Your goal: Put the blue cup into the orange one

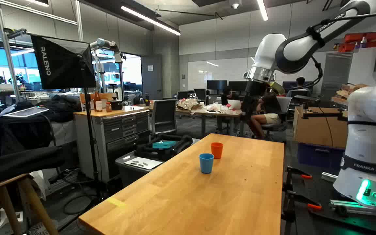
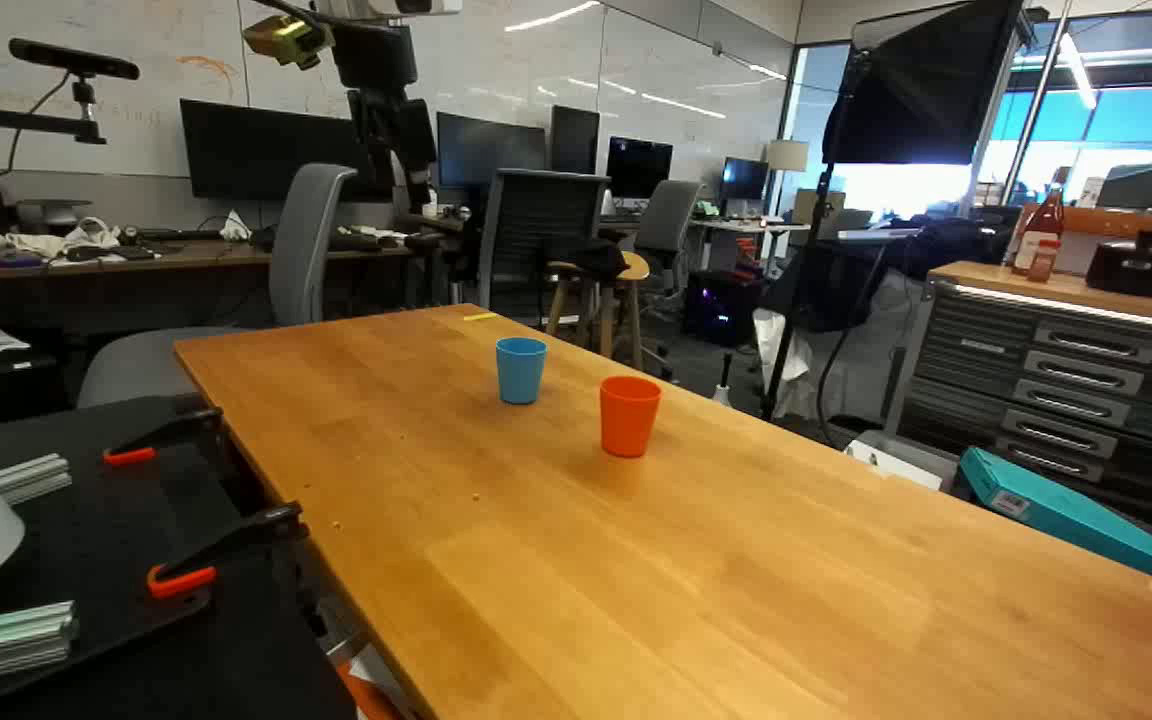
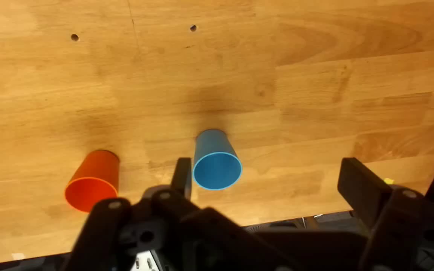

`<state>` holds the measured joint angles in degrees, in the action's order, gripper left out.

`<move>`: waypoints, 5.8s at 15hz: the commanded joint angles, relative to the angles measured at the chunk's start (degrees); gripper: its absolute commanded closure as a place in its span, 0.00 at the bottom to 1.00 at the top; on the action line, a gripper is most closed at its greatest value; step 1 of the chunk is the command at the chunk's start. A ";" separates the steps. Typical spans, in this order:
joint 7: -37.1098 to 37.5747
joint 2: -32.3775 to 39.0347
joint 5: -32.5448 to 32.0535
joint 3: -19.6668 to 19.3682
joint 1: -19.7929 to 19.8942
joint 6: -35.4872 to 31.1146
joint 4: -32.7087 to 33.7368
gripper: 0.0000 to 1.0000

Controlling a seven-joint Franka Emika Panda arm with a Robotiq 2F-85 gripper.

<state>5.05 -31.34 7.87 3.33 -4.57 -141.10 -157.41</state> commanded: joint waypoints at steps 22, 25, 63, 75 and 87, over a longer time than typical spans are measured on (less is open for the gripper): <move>36.28 43.73 -37.83 3.63 0.05 -9.21 28.04 0.00; 37.75 49.16 -39.11 -0.87 -3.68 -8.79 32.26 0.00; 35.06 64.49 -31.13 -14.94 -7.72 5.68 59.30 0.99; 33.82 65.02 -31.17 -14.29 -2.97 15.03 59.21 0.99; 32.87 65.88 -29.62 -12.72 -2.48 14.63 58.27 0.68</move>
<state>39.47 33.63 -23.29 -9.38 -7.55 -127.38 -100.65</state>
